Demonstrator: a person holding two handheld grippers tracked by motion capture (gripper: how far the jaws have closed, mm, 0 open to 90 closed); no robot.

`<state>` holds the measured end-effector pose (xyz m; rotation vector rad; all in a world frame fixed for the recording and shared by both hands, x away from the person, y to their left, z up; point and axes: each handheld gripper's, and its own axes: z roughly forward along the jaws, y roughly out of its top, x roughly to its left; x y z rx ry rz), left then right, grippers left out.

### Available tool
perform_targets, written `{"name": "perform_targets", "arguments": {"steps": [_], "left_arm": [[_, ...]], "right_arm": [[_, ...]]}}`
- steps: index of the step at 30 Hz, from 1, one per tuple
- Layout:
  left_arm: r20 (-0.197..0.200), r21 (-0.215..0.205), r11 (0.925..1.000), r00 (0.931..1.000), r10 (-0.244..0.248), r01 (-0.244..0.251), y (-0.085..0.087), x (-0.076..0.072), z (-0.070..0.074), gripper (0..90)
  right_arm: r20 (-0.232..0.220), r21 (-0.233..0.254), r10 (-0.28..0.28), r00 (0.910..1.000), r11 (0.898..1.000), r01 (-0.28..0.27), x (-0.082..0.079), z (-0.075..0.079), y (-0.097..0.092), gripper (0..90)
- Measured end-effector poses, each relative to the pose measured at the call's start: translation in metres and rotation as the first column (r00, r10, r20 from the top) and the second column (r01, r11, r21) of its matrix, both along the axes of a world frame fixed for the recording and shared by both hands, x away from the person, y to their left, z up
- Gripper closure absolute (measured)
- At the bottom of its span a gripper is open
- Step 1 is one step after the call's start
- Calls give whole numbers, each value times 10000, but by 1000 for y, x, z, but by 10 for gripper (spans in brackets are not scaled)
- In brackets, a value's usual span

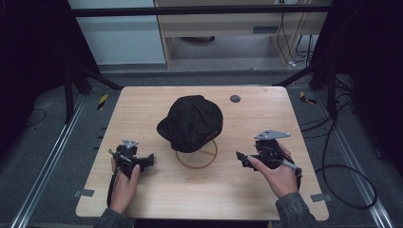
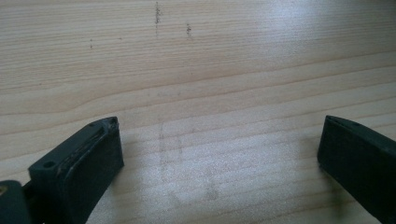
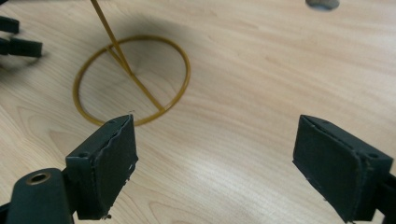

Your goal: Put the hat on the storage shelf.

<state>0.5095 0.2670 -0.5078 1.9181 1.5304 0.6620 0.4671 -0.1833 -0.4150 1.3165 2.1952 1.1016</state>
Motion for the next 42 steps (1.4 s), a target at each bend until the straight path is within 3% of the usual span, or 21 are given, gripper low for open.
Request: {"name": "perform_targets", "arguments": {"steps": [12,24,31,42], "left_arm": [[-1,1,10000,10000,1,-1,0,0,0,0],[0,-1,10000,10000,1,-1,0,0,0,0],[-2,-1,10000,10000,2,-2,0,0,0,0],[0,1,10000,10000,2,-2,0,0,0,0]], "right_arm": [[-542,-336,-54,9985,9994,35,1,-48,2,137],[-892,-420,-396,9952,9985,360,4,-76,2,114],[-900,-418,-602,9941,9975,566,6,-87,3,109],[-305,-598,-866,9958,9946,847,5,-94,5,98]]}}
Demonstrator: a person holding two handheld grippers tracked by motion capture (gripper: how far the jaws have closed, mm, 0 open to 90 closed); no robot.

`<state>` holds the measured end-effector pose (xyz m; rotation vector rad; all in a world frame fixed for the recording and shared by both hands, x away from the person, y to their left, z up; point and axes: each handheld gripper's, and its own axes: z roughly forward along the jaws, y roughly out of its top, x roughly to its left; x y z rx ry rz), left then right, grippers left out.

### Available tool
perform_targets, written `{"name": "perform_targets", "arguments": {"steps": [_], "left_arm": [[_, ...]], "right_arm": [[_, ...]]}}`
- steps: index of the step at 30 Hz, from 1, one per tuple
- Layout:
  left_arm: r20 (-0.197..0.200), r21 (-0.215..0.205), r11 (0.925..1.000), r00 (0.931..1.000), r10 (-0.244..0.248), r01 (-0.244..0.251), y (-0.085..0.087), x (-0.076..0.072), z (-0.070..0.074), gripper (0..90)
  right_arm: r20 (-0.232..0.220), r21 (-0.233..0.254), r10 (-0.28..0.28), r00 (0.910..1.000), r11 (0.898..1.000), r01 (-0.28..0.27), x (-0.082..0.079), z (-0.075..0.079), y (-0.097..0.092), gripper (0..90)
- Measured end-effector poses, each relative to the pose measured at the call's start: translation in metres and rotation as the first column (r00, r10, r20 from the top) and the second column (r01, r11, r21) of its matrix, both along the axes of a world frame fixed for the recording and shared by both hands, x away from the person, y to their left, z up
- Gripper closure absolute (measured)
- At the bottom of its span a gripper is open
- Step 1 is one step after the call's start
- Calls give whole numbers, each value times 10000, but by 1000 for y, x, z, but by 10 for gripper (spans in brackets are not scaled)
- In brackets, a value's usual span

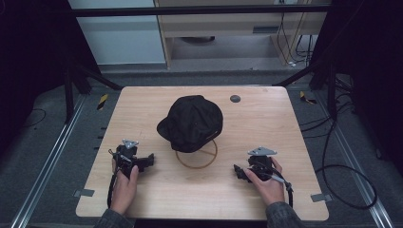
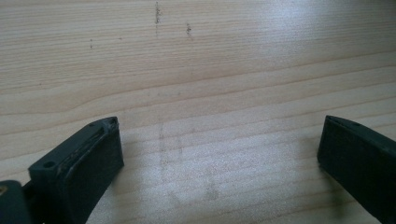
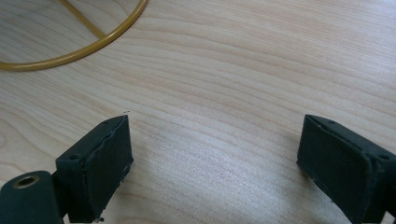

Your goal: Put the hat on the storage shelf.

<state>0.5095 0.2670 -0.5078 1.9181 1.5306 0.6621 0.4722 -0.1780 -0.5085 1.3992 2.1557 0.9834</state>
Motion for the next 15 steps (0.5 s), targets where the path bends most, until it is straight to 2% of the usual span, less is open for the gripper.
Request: {"name": "perform_targets", "arguments": {"steps": [4,7,15], "left_arm": [[2,2,10000,10000,-3,3,0,0,0,0],[1,2,10000,10000,-2,2,0,0,0,0],[2,4,10000,10000,-3,3,0,0,0,0]], "right_arm": [[307,-247,-67,9995,9997,74,0,-3,2,94],[319,-504,-80,9995,9987,96,1,-3,4,84],[191,-508,-367,9991,9980,376,3,-4,4,34]]}}
